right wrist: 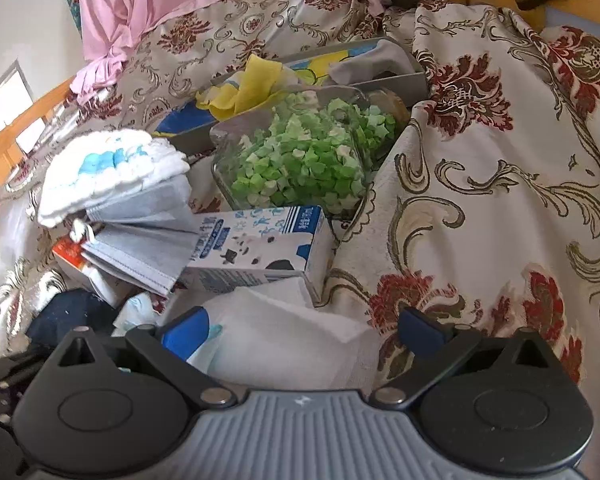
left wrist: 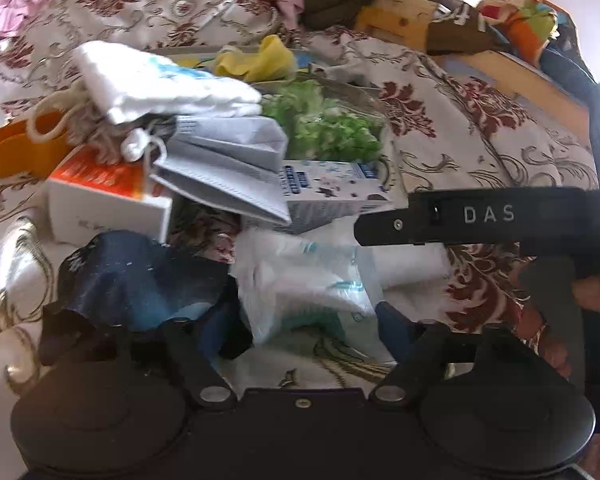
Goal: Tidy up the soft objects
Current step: 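Grasp the white teal-printed plastic packet with the left tool while the right tool grasps a white tissue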
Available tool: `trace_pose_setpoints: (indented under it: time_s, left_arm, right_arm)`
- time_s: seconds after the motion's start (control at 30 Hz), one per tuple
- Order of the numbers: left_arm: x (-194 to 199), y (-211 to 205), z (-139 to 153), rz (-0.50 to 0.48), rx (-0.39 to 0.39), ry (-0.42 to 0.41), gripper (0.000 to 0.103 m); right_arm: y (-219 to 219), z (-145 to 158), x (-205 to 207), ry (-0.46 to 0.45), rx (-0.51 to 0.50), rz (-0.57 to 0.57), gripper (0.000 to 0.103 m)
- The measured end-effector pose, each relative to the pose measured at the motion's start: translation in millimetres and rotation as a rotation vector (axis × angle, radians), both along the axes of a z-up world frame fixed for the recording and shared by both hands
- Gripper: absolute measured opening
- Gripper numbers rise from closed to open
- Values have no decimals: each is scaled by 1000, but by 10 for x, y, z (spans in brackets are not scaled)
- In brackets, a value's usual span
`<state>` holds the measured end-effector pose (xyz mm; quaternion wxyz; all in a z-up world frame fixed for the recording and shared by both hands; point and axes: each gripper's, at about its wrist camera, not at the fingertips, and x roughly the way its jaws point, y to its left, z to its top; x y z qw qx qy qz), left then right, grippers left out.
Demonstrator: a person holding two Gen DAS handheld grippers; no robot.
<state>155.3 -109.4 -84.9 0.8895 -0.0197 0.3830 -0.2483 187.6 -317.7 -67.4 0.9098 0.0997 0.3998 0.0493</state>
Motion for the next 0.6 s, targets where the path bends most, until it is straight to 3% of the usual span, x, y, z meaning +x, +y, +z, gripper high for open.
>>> trace_pose_setpoints:
  time_s: [0.37,0.6]
  left_arm:
    - [-6,86,71,12,-16,-21,79]
    - [-26,25,107,-22,54,-97,87]
  right_arm:
    - [118,-38,-29,1,-88,42,99]
    - [239,-29,-74,-8,-105,110,84]
